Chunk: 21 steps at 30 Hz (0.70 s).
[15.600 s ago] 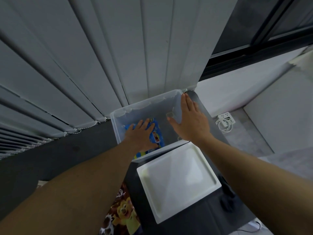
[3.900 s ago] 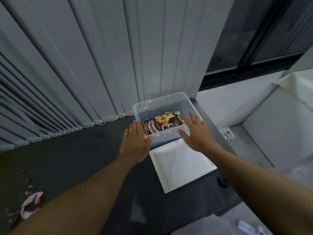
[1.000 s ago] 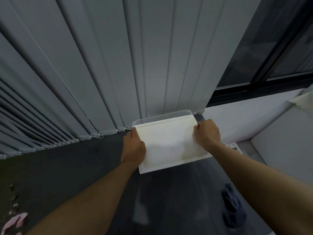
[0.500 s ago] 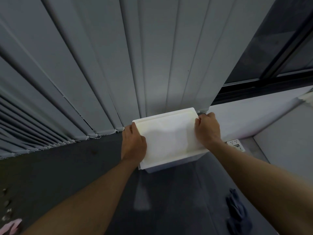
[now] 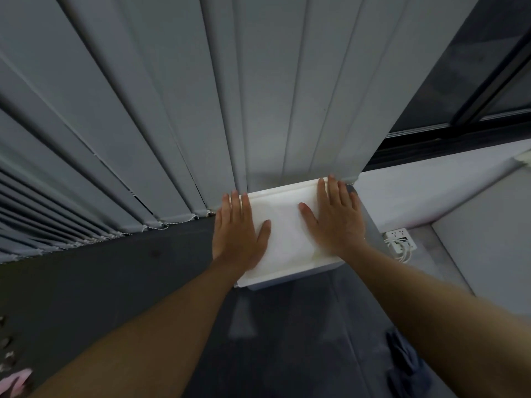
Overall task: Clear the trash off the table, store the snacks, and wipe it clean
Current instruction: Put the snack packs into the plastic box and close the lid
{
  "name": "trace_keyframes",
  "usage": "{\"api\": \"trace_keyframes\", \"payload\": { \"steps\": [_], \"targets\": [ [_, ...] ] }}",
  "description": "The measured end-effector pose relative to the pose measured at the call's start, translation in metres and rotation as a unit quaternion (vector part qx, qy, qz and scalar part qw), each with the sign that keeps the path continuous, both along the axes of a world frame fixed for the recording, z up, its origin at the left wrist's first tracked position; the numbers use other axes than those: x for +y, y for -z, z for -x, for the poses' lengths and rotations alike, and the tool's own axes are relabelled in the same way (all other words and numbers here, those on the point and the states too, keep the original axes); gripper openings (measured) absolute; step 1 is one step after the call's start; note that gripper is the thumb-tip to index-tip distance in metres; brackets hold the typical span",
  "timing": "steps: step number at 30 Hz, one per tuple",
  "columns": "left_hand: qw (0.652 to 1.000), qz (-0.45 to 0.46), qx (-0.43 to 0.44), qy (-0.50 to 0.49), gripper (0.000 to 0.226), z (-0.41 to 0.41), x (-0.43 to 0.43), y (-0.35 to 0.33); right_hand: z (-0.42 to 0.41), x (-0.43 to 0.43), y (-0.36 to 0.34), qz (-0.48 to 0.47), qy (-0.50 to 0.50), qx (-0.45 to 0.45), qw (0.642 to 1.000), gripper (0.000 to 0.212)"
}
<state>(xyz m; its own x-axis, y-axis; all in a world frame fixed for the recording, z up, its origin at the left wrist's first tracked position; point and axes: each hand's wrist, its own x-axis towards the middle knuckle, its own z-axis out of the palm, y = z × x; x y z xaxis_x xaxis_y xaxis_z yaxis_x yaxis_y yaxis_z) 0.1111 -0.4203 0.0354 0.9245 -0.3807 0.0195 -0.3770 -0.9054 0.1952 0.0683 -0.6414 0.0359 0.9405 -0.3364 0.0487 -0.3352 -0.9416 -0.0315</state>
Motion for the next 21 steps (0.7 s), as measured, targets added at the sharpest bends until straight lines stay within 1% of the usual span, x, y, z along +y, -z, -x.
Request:
{"api": "trace_keyframes", "payload": {
  "steps": [3, 6, 13, 18, 21],
  "targets": [
    [0.998, -0.058, 0.006, 0.005, 0.083, -0.001, -0.006, 0.000, -0.001, 0.000, 0.002, 0.002, 0.004, -0.006, 1.000, 0.083],
    [0.996, -0.087, 0.007, 0.007, 0.088, -0.003, -0.009, -0.001, -0.002, 0.003, 0.004, -0.004, 0.001, -0.001, 1.000, 0.083],
    [0.996, -0.084, -0.011, 0.012, 0.086, -0.004, -0.008, 0.002, 0.000, 0.014, 0.005, -0.005, 0.008, 0.010, 1.000, 0.082],
    [0.993, -0.079, -0.030, 0.076, 0.074, -0.008, -0.007, 0.003, 0.001, 0.022, 0.006, 0.002, 0.009, 0.020, 1.000, 0.081],
    [0.993, -0.083, -0.035, 0.081, 0.075, -0.009, -0.006, 0.005, 0.001, 0.023, 0.005, 0.002, 0.016, 0.027, 1.000, 0.081]
  ]
}}
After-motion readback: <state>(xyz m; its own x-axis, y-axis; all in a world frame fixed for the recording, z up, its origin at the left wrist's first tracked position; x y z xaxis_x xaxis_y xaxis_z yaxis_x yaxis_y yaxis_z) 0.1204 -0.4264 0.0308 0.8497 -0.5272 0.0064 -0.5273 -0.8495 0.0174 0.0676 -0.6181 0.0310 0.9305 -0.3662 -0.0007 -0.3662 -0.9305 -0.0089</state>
